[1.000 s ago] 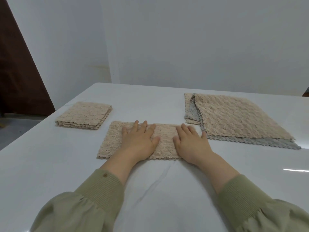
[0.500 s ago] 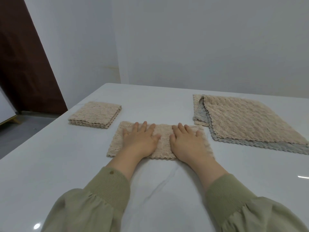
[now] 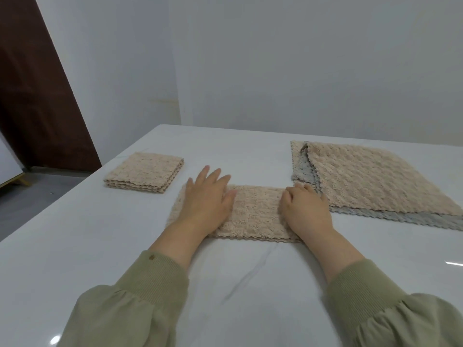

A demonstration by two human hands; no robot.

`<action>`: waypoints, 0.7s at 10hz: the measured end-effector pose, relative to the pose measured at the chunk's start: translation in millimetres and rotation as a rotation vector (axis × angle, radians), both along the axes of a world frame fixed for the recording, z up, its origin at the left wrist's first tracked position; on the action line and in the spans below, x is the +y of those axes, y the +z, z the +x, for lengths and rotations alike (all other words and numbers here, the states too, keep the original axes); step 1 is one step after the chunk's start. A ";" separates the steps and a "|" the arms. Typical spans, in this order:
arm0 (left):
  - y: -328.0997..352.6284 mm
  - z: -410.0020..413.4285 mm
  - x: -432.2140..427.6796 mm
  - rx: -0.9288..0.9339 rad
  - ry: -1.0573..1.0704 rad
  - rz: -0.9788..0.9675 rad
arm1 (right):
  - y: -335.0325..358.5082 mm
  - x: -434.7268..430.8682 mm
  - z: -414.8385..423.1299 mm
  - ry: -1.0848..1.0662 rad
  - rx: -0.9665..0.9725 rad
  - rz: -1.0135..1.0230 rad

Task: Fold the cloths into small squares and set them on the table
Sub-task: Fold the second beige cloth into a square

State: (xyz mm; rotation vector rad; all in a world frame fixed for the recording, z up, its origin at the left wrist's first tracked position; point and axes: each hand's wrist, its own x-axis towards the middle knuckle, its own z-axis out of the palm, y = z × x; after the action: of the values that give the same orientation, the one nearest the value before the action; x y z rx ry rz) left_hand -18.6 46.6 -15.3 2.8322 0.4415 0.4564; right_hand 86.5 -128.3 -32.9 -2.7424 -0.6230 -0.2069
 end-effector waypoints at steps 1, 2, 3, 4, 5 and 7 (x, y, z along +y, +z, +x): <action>-6.2 4.0 -19.5 0.111 -0.210 -0.012 | 0.3 1.6 -0.4 -0.036 -0.126 0.037; -17.2 9.8 -25.5 0.342 -0.213 0.095 | 0.7 -0.8 4.1 -0.079 -0.126 0.063; -17.7 11.2 -23.3 0.343 -0.210 0.101 | -1.3 -8.5 17.7 -0.083 -0.108 0.161; -17.7 10.1 -24.0 0.340 -0.212 0.102 | -0.4 -14.8 26.0 -0.065 -0.098 0.245; -17.8 10.2 -24.1 0.340 -0.210 0.101 | -0.6 -15.2 30.0 -0.047 -0.115 0.248; -17.0 10.0 -24.5 0.348 -0.211 0.099 | 3.9 -13.3 32.7 -0.034 -0.063 0.082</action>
State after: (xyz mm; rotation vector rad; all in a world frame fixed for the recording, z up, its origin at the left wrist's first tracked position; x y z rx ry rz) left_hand -8.6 22.1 -32.3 3.0167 0.1795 -0.0603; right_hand 119.1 -141.6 -29.0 -2.6778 -0.5711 -0.3202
